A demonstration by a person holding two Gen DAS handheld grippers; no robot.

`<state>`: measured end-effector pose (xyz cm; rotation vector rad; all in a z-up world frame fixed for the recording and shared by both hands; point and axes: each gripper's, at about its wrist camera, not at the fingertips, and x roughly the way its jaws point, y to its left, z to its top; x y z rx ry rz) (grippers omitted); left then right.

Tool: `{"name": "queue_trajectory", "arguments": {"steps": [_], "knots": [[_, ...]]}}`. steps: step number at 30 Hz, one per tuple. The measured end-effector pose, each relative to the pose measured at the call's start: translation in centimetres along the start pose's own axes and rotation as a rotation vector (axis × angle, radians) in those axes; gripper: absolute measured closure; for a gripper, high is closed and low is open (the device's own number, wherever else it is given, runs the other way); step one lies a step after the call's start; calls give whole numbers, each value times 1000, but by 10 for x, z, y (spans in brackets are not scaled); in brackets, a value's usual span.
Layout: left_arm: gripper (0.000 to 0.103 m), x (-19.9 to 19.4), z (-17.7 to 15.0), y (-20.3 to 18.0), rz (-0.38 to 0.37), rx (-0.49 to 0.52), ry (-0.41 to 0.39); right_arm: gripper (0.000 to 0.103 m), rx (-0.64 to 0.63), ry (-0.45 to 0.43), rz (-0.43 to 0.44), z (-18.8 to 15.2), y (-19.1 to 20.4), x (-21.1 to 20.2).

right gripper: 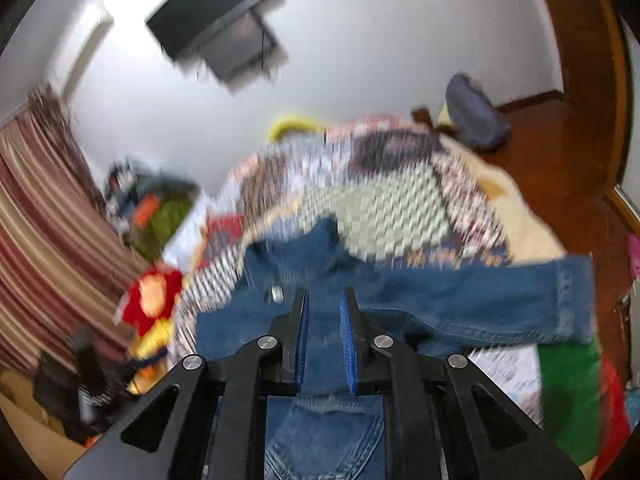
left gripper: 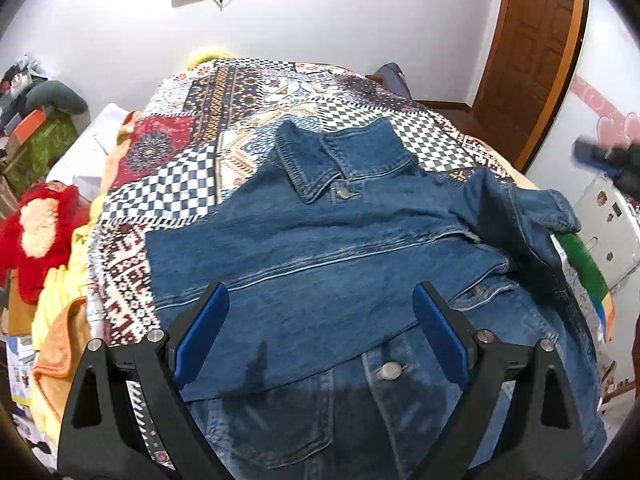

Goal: Fold large clothes

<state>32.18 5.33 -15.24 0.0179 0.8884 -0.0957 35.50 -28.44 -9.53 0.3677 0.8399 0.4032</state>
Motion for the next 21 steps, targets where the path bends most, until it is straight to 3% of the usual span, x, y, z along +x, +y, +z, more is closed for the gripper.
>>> {"name": "queue_trajectory", "arguments": {"steps": [2,5,11,17,21], "knots": [[10,-4,-4,5,-5,-10,3,90,0,73,-10,-16,4,21],[10,-8,-6,5,-17,-11,9,90,3,113,-43,-23,-2,33],[10,-5,14,-23,-41,54,8,90,-18,48,-172,-19,-32,4],[9,14,62,-85,-170,126,48,90,-18,26,-316,-16,-77,-30],[9,31,95,-141,-246,192,80,90,42,22,-356,-25,-108,-49]]}}
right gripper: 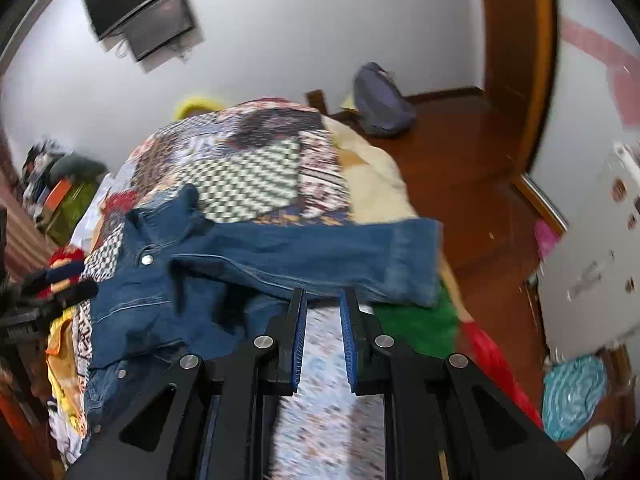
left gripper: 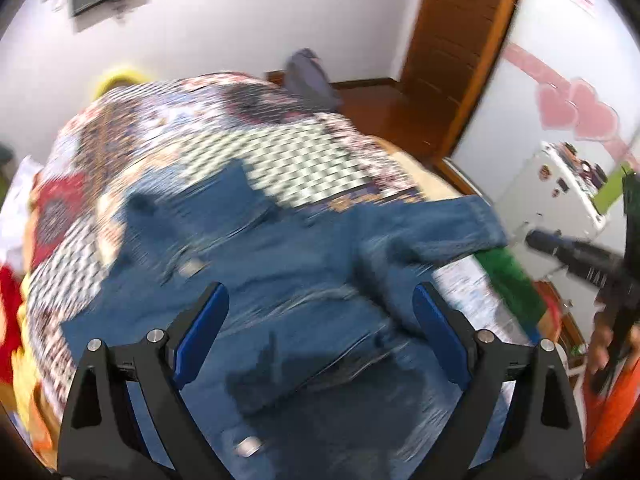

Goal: Fold large clothes

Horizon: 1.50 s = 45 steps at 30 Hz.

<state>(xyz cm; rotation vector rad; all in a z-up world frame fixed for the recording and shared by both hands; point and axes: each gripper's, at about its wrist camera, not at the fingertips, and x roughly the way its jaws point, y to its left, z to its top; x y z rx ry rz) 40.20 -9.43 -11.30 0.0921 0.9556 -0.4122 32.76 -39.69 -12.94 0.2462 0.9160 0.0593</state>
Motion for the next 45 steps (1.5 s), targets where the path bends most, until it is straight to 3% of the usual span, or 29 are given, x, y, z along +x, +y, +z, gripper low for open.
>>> {"name": "queue_trajectory", "arguments": {"steps": [4,8,12,18,23,26,28,32,37,42,45], "knots": [[9,33,31,-44,-98,51,54,90,94,12,-2,-14,-36,-4],[9,80,46,-88,-141,115,147,90,184,31,-7,-29,-67,-3],[9,130,44,-134,-123,226,260,90,237,50,-24,-42,-88,-2],[11,180,18,-171,-42,392,310,90,249,68,-49,-52,-102,-2],[43,181,2,-181,19,513,194,90,257,85,-46,-53,-106,2],[85,175,3,-178,36,522,151,90,260,95,-39,-53,-104,6],[94,165,10,-171,29,495,118,90,255,107,-31,-53,-99,10],[96,123,28,-157,36,455,-18,90,226,118,-20,-51,-87,15],[97,42,56,-118,47,359,-182,90,181,114,-2,-42,-68,16],[97,-25,61,-46,114,234,-284,90,127,112,34,-30,-39,19],[98,-52,46,-1,190,179,-309,90,72,119,45,-22,-15,26]]}}
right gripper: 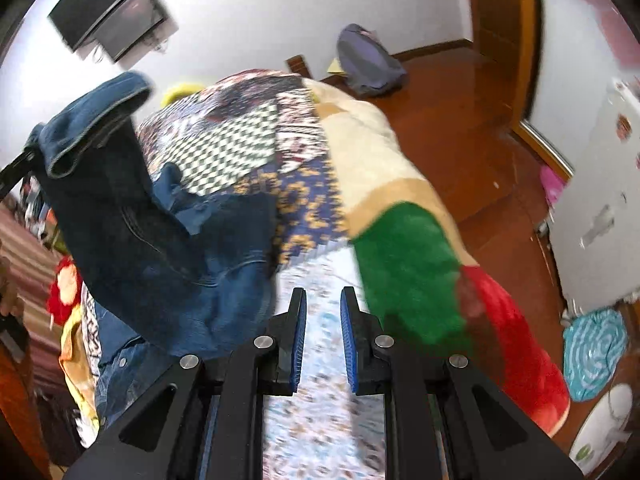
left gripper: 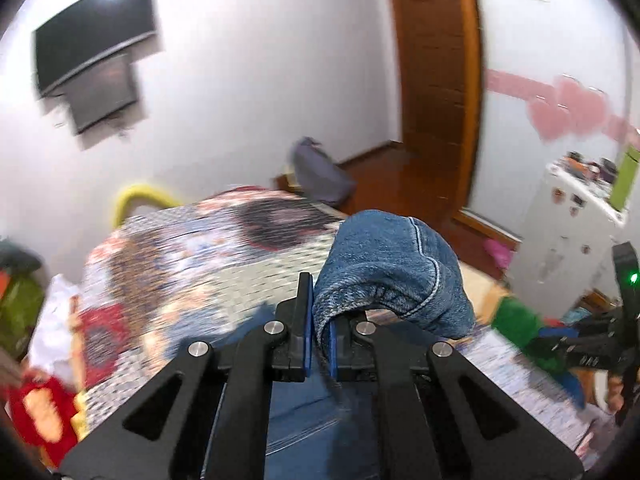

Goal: Fold large clothes

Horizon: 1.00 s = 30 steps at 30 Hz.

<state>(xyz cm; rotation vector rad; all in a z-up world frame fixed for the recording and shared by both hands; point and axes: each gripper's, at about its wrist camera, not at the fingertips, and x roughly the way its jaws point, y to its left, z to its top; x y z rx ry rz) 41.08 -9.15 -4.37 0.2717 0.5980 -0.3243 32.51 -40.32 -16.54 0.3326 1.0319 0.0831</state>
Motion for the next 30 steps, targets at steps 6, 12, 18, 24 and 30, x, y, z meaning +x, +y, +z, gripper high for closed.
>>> {"name": "queue_trajectory", "arguments": {"steps": [6,12,18,24,30], "knots": [[98,-18,-72,78,93,-138,96,90,-128,42,16,11,54,23],[97,-8,-175,117,64,-326,274,90,-206,141,-9,6,91,71],[91,6,-256,115,27,-405,418,89,-285,240,-77,-14,97,113],[58,-1,-288,118,101,-463,430,18,-301,218,-214,-21,84,108],[48,-10,-303,134,52,-589,441,14,-290,199,-191,-30,70,95]]}}
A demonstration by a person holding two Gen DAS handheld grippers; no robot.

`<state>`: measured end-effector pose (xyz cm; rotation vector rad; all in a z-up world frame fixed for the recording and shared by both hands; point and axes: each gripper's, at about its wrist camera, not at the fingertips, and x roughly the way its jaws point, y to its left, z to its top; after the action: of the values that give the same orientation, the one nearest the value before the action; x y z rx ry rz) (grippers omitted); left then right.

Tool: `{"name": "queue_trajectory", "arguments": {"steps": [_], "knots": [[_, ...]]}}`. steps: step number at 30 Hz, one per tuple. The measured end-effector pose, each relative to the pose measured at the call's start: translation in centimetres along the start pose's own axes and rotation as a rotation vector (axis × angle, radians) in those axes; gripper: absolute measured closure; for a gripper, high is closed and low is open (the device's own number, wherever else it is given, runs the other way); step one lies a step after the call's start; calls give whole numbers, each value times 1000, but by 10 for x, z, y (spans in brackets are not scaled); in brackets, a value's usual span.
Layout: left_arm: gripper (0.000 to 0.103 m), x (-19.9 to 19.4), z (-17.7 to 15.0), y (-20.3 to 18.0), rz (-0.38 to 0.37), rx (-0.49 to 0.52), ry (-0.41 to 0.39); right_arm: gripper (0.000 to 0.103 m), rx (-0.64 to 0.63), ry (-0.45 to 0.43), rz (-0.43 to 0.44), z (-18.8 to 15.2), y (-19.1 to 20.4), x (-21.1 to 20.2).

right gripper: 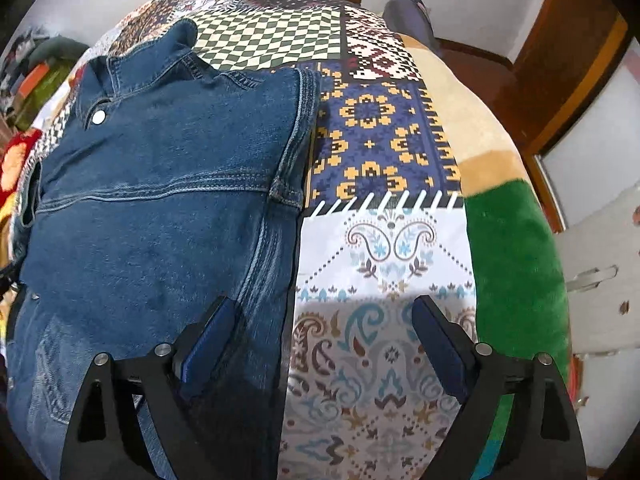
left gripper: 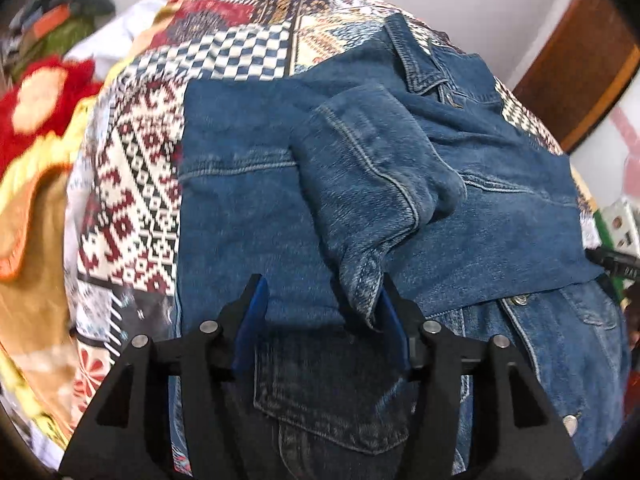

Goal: Fold large clothes

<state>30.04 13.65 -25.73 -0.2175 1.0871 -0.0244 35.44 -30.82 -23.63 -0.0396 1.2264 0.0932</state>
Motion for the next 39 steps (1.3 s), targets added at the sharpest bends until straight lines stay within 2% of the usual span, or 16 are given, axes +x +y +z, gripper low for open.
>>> {"name": "queue_trajectory", "arguments": {"steps": [4,7,8,12,15,20,22,26,29,33,39], "knots": [[48,-7,10,-11,16,30,10,14,18,0,26,0,1,-4],[36,-13,23,-30,19,85,-6,14,0,-18,30,3,8,-9],[35,-13,27,-37,18,105,-15,14,-7,-26,33,3,10,-12],[35,6,39,-59,56,192,-9,14,-26,-59,54,5,19,-23],[35,25,47,-66,104,203,-3,14,-32,-71,65,5,22,-29],[55,12,56,-64,113,198,-75,14,-43,-88,58,10,24,-31],[64,2,60,-56,124,176,-100,14,-43,-87,54,11,23,-31],[65,-18,64,-22,86,63,-121,14,-33,-84,59,14,22,-28],[65,-26,56,8,80,-18,-99,14,-35,-81,59,15,24,-26],[65,-13,35,47,-9,-149,-1,14,-35,-71,58,15,27,-21],[65,-3,25,61,-128,-267,21,14,-43,-65,54,15,31,-21]]}}
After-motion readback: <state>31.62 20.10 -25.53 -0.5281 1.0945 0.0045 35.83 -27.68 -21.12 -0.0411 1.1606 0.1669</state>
